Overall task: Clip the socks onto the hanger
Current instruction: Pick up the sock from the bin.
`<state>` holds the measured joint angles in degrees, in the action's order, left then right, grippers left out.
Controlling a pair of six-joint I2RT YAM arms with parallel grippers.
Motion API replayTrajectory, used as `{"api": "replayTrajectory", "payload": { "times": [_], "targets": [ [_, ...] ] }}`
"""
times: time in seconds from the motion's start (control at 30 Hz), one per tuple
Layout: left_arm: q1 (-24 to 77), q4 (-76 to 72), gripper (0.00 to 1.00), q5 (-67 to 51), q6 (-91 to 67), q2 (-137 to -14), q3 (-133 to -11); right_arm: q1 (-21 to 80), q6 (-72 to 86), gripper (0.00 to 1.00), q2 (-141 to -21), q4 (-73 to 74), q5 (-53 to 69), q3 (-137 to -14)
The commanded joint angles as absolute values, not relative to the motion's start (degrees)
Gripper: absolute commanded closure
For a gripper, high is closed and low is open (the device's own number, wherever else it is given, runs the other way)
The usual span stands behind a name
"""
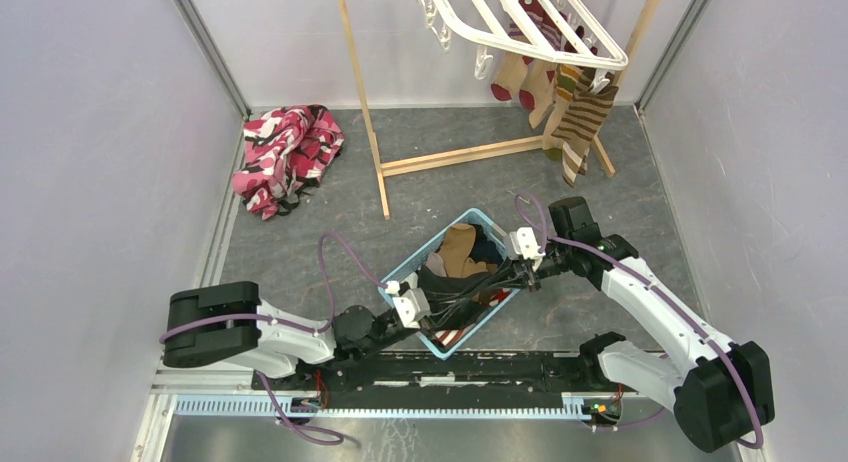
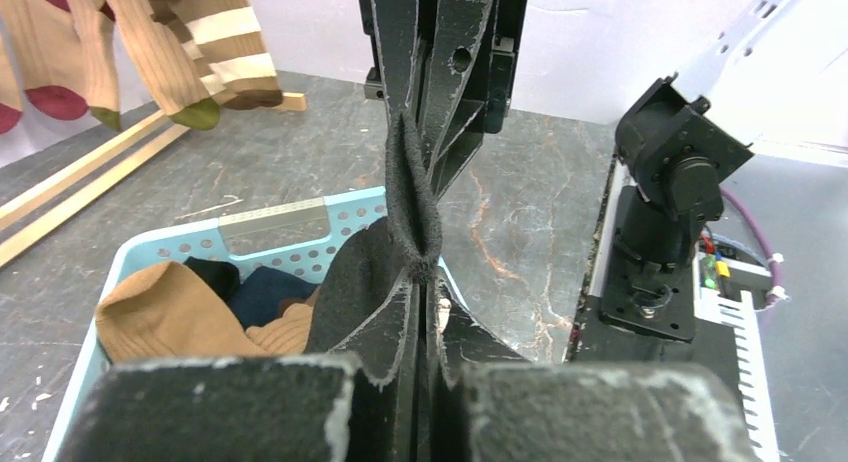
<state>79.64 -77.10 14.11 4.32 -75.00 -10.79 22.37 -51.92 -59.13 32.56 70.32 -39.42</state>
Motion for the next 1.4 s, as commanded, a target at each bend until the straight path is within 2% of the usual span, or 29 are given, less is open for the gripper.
{"api": "replayTrajectory", "payload": {
  "times": [0.0, 0.1, 0.2, 0.27, 0.33, 0.5, 0.8, 1.07, 1.27, 1.37],
  "targets": [
    [79.86, -81.06, 0.98, 13.07, 1.24, -73.12, -11.6, 22.2, -57.18, 0.93, -59.15, 36.7, 71.2, -41.63],
    [79.39, -76.4, 0.98, 14.37, -2.05, -68.22, -11.47, 21.89, -62.12, 0.71, -58.69, 41.66, 68.24, -43.88],
    [78.56, -61.89, 0.98, 15.34, -4.74, -58.53, -14.15, 19.19, -63.17, 0.49, -57.5, 43.64, 64.74, -47.12],
    [77.12, -46.19, 0.98, 14.56, -5.68, -51.29, -18.15, 16.54, -63.39, 0.39, -57.07, 45.14, 63.44, -50.57],
    [74.97, -33.1, 0.98, 13.59, -6.06, -45.49, -23.59, 14.42, -63.96, 0.33, -57.56, 47.07, 61.89, -54.89],
    [68.17, -14.27, 0.98, 9.23, -5.8, -40.16, -36.67, 12.28, -61.08, 0.29, -60.68, 48.29, 59.23, -65.02],
    [65.31, -0.8, 0.98, 8.7, -0.38, -45.72, -56.45, 12.17, -44.64, 0.28, -62.51, 33.15, 57.43, -69.45],
    [65.06, -1.8, 0.98, 7.44, 0.61, -46.01, -53.44, 12.16, -29.8, 0.25, -63.54, 18.39, 54.14, -73.89],
    [64.12, -5.7, 0.98, 5.68, 0.18, -47.44, -50.69, 12.21, -21.15, 0.22, -66.59, 9.76, 60.84, -76.48],
    [62.58, -6.98, 0.98, 3.42, -1.19, -50.34, -51.33, 12.15, -23.34, 0.21, -66.32, 9.92, 63.36, -75.19]
  ]
}}
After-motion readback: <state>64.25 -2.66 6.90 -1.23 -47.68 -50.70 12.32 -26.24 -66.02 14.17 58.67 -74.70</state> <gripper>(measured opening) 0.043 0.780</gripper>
